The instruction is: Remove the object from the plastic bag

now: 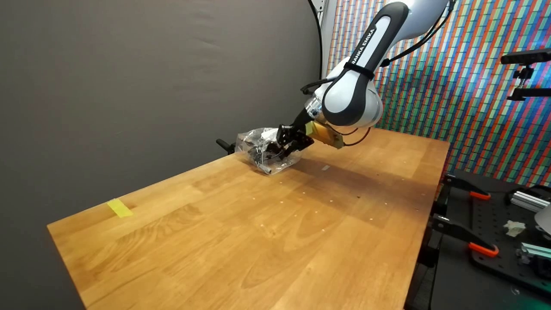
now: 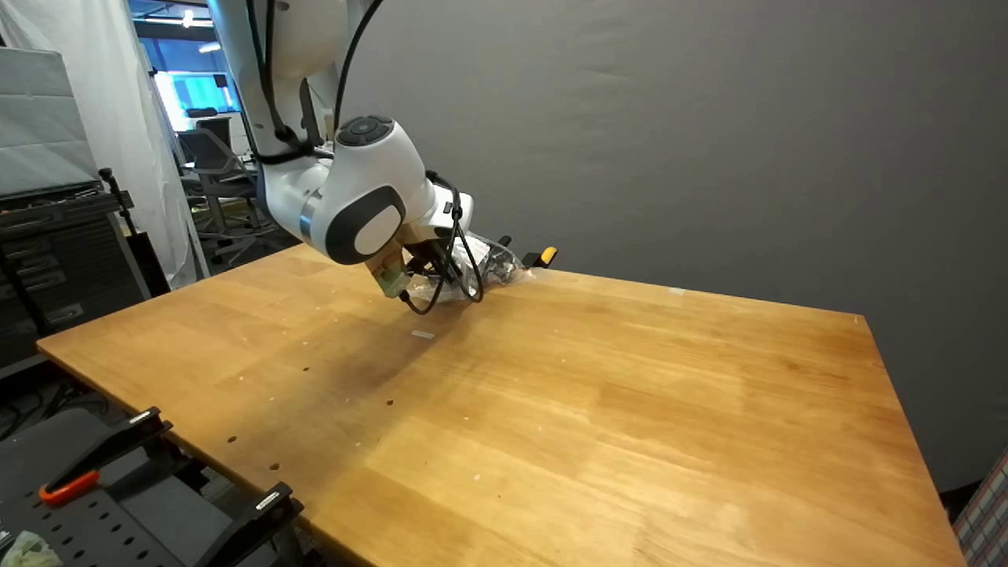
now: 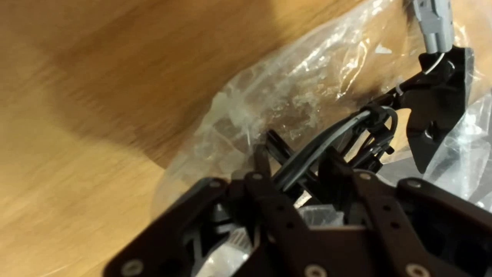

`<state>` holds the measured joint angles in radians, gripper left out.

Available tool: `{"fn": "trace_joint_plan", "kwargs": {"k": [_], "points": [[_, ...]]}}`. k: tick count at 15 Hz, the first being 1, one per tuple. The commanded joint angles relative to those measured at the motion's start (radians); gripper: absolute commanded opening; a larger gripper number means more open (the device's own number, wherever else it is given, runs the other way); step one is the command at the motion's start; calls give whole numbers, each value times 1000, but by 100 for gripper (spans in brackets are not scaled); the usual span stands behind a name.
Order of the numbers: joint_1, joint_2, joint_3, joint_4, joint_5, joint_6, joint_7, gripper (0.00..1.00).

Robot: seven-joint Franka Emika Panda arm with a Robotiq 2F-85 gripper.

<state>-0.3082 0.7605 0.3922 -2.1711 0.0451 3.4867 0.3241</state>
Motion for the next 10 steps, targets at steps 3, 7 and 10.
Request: {"fn": "trace_joint_plan", "kwargs": {"k": [3, 7, 10], "points": [[28, 18, -34, 31, 18, 24, 5, 11], [44, 12, -44, 29, 27, 15, 6, 9], [68, -20, -66, 8, 42, -30, 1, 8]]}}
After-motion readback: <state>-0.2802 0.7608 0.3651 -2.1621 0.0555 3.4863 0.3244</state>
